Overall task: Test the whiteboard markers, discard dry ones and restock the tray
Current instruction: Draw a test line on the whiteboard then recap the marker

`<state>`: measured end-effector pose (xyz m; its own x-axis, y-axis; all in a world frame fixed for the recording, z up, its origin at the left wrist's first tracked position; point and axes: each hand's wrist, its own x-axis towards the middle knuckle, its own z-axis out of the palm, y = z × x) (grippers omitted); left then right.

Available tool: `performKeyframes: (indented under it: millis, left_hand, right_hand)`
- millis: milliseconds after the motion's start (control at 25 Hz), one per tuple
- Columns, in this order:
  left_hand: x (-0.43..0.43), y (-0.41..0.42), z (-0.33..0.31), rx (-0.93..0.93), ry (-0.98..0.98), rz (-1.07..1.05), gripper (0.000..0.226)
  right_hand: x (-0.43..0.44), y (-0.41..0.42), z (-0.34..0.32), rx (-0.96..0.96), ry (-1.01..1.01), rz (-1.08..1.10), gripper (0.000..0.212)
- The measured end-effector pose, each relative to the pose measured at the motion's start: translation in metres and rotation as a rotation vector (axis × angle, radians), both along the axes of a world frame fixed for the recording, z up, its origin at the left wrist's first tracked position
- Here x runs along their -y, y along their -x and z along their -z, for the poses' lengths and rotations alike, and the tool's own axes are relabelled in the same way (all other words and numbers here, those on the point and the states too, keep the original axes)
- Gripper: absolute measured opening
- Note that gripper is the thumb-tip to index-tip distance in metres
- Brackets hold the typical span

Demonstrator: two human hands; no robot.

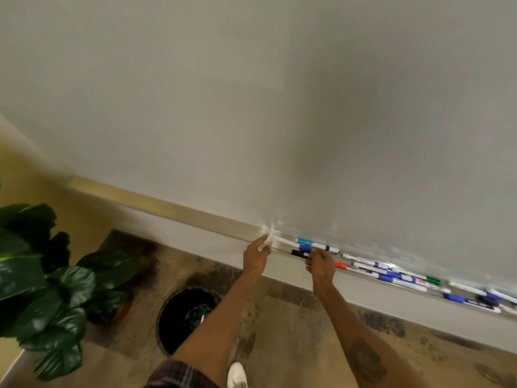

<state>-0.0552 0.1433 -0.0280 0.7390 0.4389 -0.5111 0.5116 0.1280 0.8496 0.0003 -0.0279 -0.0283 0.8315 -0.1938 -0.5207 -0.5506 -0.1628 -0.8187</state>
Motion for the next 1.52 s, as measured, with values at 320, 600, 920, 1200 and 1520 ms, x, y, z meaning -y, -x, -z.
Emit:
performKeyframes:
  millis: [320,600,920,1200,1520]
  left_hand:
    - [0.010,-0.040,0.021,-0.158,-0.100,0.302,0.051]
    - [0.016,-0.027,-0.005,-0.061,-0.005,0.118,0.038]
    - [0.063,-0.011,-0.039,-0.084,0.043,0.276,0.026]
    - [0.103,-0.024,-0.114,0.263,-0.063,0.285,0.029]
    - [0.132,-0.034,-0.209,0.627,0.085,0.303,0.025]
  right_hand:
    - [0.006,-0.010,0.007,-0.161,-0.065,-0.159,0.030]
    - [0.003,0.002,-0.003,0.037,-0.075,-0.047,0.037]
    - [0.008,0.012,-0.048,0.373,-0.105,0.222,0.047]
    - [0.038,0.022,-0.088,0.602,-0.060,-0.004,0.040]
    - [0.055,0.023,-0.166,0.731,-0.253,-0.174,0.017]
